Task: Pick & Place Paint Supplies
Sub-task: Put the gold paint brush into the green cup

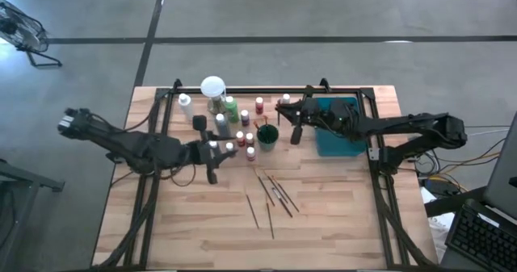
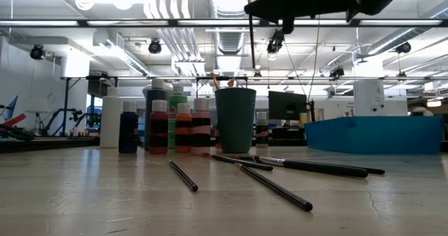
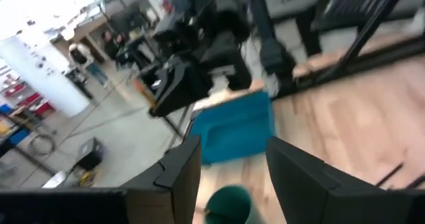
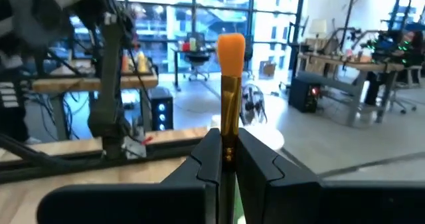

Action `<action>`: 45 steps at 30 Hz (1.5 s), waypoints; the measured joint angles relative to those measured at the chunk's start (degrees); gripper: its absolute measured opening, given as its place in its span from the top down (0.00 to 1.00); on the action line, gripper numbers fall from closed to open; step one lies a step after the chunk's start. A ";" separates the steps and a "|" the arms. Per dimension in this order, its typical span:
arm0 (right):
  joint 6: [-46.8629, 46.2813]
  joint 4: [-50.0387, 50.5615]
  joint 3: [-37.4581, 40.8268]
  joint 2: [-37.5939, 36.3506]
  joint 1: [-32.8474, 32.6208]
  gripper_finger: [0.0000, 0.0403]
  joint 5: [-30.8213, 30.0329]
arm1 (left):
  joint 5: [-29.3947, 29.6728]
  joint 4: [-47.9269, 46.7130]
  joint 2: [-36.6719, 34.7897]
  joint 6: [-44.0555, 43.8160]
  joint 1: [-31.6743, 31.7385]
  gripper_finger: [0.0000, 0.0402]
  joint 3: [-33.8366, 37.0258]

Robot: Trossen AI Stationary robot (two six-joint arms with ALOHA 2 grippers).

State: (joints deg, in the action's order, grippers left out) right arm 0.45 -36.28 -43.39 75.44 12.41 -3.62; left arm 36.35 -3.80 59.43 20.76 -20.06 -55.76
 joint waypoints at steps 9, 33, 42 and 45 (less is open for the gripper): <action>-1.51 -4.20 -4.12 13.41 1.30 0.96 4.07 | -2.90 19.37 -5.44 -0.50 0.88 0.57 13.39; -9.14 -7.60 -0.35 20.69 0.87 0.96 3.15 | -2.63 19.63 -6.98 -1.00 0.88 0.57 14.74; -10.76 -8.72 2.45 21.03 0.87 0.96 2.37 | -2.63 19.63 -6.98 -1.01 0.87 0.57 14.74; -10.98 -8.80 2.49 21.81 0.87 0.96 2.34 | -2.63 19.63 -6.98 -1.01 0.87 0.57 14.74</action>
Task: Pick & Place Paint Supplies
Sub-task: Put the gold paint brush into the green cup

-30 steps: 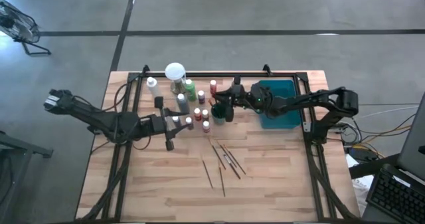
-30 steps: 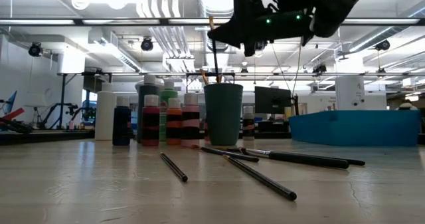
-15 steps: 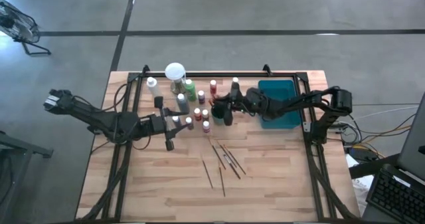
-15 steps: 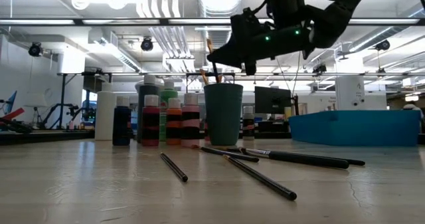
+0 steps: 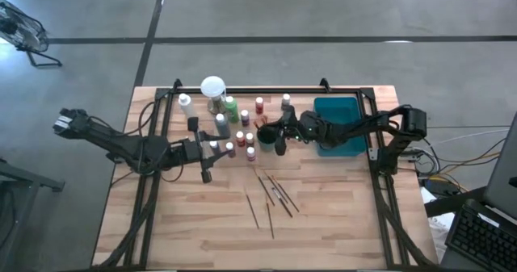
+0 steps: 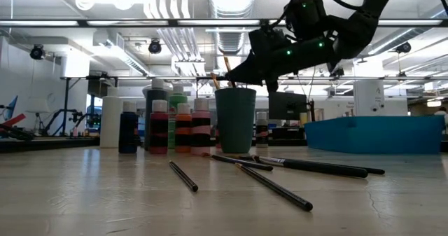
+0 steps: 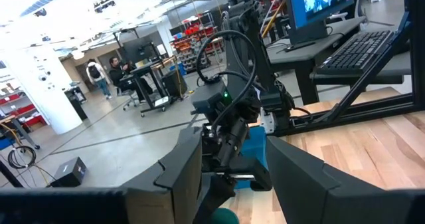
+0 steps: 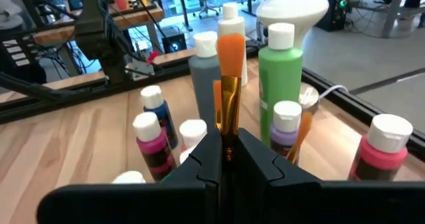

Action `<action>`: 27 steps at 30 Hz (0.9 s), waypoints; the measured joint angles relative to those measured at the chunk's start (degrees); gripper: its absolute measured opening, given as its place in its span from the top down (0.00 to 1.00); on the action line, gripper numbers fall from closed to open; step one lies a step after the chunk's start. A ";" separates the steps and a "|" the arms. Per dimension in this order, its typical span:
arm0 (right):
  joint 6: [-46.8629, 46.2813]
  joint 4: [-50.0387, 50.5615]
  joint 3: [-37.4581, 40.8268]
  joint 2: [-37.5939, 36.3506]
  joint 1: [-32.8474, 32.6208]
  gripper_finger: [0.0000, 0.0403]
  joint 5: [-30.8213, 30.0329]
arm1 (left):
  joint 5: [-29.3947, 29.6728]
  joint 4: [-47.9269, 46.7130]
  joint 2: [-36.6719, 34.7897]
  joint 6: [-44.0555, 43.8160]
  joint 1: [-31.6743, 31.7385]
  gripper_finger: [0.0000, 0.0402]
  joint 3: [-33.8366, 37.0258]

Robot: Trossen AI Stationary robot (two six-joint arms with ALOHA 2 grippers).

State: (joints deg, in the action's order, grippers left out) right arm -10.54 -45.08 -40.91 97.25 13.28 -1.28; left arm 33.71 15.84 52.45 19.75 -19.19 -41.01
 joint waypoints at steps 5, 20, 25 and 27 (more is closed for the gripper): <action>-1.28 0.46 0.00 1.24 0.04 0.91 -0.30 | 0.00 -0.03 0.02 0.00 0.01 0.57 0.00; -1.53 1.79 -0.70 -0.35 0.00 0.74 0.36 | 0.00 -0.11 0.02 0.07 0.00 0.57 0.00; -1.00 7.32 -0.70 -6.14 -0.05 0.70 1.95 | 0.17 -1.22 0.02 0.97 -0.01 0.57 0.00; -0.62 12.50 -0.70 -9.53 -0.22 0.69 1.92 | 0.57 -1.94 0.02 0.77 -0.01 0.57 -0.02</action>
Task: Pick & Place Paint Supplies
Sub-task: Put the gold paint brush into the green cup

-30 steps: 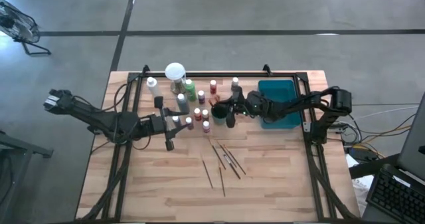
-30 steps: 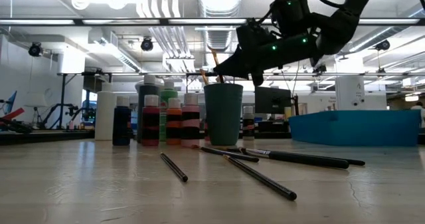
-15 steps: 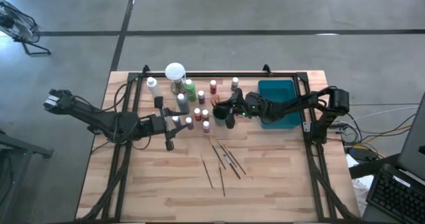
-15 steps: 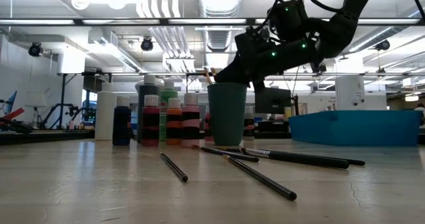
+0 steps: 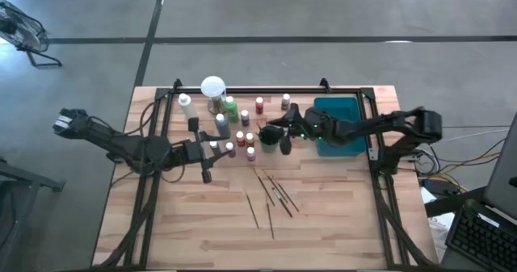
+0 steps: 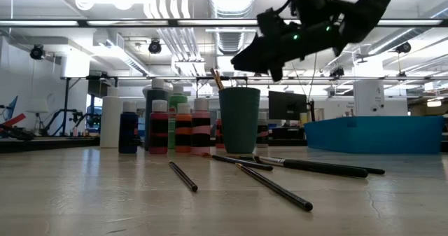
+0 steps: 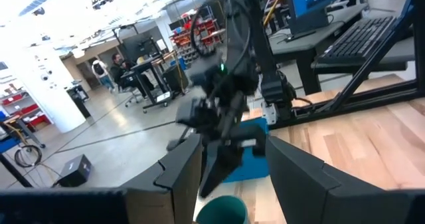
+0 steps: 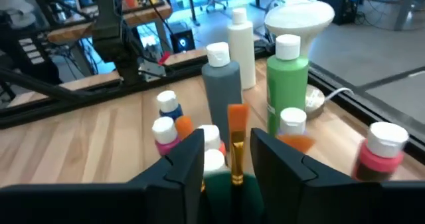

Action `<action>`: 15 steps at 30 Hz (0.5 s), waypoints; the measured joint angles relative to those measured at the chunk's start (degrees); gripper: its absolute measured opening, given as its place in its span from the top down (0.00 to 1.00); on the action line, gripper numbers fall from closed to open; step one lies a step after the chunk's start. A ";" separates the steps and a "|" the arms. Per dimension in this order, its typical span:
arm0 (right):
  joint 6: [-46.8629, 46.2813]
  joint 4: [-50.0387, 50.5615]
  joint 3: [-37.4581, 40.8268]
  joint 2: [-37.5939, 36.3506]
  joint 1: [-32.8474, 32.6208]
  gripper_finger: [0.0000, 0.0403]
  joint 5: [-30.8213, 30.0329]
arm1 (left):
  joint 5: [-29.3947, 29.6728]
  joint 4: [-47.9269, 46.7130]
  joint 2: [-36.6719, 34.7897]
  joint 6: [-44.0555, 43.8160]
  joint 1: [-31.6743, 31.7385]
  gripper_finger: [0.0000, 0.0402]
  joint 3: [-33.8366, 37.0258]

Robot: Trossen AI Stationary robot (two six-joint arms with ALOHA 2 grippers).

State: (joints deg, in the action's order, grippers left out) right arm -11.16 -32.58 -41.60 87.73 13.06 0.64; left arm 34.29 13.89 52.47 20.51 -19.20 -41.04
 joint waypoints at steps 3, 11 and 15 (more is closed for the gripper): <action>0.20 7.67 0.02 -5.48 -0.80 0.68 -0.20 | 0.16 -0.39 0.03 -0.07 0.00 0.57 -0.02; 0.21 17.17 0.02 -19.27 -7.09 0.71 -0.80 | 0.09 -10.56 1.66 -2.23 0.11 0.57 -1.25; -0.26 18.85 0.02 -23.19 -11.06 0.76 -1.09 | -1.55 -17.42 4.78 -3.77 0.44 0.57 -2.72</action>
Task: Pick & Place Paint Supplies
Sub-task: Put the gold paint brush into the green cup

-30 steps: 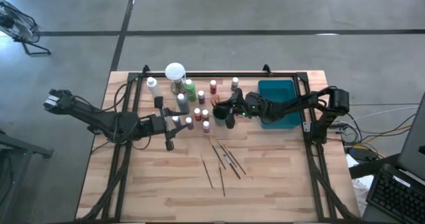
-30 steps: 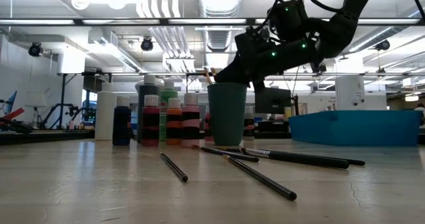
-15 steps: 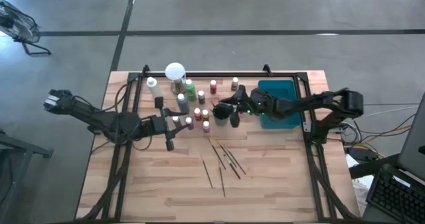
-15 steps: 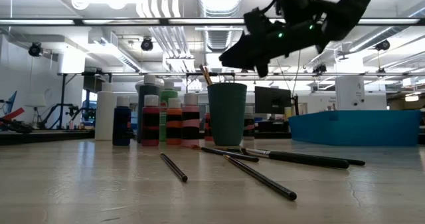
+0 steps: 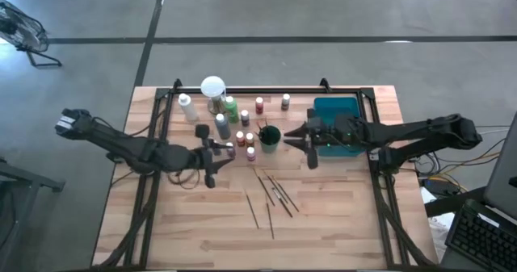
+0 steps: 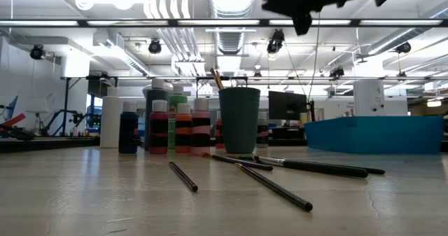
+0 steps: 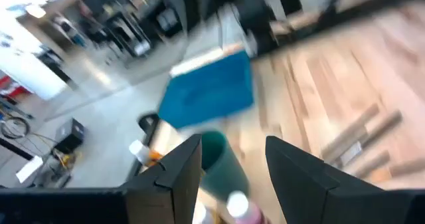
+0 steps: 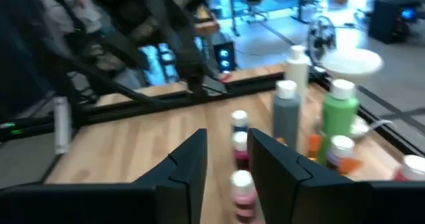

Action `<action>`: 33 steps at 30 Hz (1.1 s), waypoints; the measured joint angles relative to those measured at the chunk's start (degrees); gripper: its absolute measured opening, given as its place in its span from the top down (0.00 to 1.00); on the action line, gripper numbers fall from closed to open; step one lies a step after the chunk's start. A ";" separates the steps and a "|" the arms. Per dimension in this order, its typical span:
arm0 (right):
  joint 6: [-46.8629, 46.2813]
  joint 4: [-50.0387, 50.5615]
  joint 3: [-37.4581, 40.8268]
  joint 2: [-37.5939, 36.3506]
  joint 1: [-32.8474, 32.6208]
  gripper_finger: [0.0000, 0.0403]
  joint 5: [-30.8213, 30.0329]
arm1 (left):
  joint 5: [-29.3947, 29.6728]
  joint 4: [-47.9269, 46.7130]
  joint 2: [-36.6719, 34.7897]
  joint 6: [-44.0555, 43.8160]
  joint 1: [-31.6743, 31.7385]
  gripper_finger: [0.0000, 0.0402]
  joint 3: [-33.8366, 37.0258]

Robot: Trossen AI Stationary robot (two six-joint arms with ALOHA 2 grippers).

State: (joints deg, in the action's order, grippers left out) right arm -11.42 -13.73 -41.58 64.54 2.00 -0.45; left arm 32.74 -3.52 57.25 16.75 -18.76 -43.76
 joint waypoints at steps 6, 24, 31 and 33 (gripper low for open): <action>0.01 2.16 0.00 -1.47 -5.60 0.84 -5.13 | -5.35 -10.71 6.23 0.32 0.40 0.57 -3.26; -1.68 4.13 0.00 -0.66 -7.14 0.87 -6.80 | -20.91 -28.05 28.69 13.34 1.58 0.57 -12.56; -1.60 4.10 0.00 -0.66 -7.12 0.84 -7.27 | -26.51 -28.03 34.15 18.10 3.36 0.57 -13.56; -1.59 4.10 0.00 -0.66 -7.12 0.83 -7.28 | -27.68 -28.06 35.22 19.56 4.05 0.57 -14.08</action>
State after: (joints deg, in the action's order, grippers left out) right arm -13.01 -9.63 -41.58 63.88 -5.13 -7.73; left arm 5.06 -31.58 92.47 36.31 -14.71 -57.83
